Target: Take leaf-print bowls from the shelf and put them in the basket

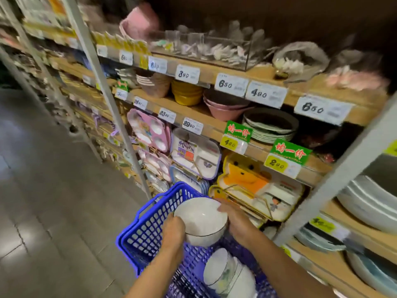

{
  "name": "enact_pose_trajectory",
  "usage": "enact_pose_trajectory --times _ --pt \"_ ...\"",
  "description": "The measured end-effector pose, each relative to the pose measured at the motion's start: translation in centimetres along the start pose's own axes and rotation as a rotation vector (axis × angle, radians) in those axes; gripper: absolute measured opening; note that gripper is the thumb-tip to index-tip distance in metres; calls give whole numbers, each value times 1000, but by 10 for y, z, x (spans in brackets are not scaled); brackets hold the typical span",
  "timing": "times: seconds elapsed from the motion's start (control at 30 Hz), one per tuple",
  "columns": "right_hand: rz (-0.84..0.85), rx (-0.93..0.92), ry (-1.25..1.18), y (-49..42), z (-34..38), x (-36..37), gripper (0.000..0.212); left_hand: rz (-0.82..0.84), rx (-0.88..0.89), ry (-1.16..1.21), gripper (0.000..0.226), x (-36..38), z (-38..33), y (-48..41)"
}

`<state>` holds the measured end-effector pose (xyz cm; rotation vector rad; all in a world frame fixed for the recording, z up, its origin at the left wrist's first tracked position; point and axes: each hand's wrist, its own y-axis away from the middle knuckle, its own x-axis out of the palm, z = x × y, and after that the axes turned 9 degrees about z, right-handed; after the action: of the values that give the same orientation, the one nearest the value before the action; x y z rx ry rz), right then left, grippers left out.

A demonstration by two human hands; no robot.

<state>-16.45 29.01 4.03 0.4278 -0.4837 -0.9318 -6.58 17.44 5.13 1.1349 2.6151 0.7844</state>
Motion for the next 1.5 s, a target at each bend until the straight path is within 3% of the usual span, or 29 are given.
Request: enact_pose_trajectory --times 0.23,0.4,0.53,0.83,1.07,1.3,1.5 --pt "-281 -265 -373 112 46 -21 29 308 144 -51 38 47 -61 69" --pt "-426 -437 -482 202 66 -60 40 617 286 -1 33 103 -72 142" --pt "-514 -584 -522 267 72 -92 40 717 311 131 33 144 -71 203" --pt "-627 -747 -514 388 88 -188 38 912 291 132 43 242 -62 310" --pt "-616 -780 -535 450 109 -256 25 1020 362 212 40 310 -52 367" --pt "-504 -764 -469 475 125 -289 30 1050 278 303 44 351 -63 385" --pt "-481 -800 -337 473 142 -314 30 1108 161 159 45 382 -102 368"
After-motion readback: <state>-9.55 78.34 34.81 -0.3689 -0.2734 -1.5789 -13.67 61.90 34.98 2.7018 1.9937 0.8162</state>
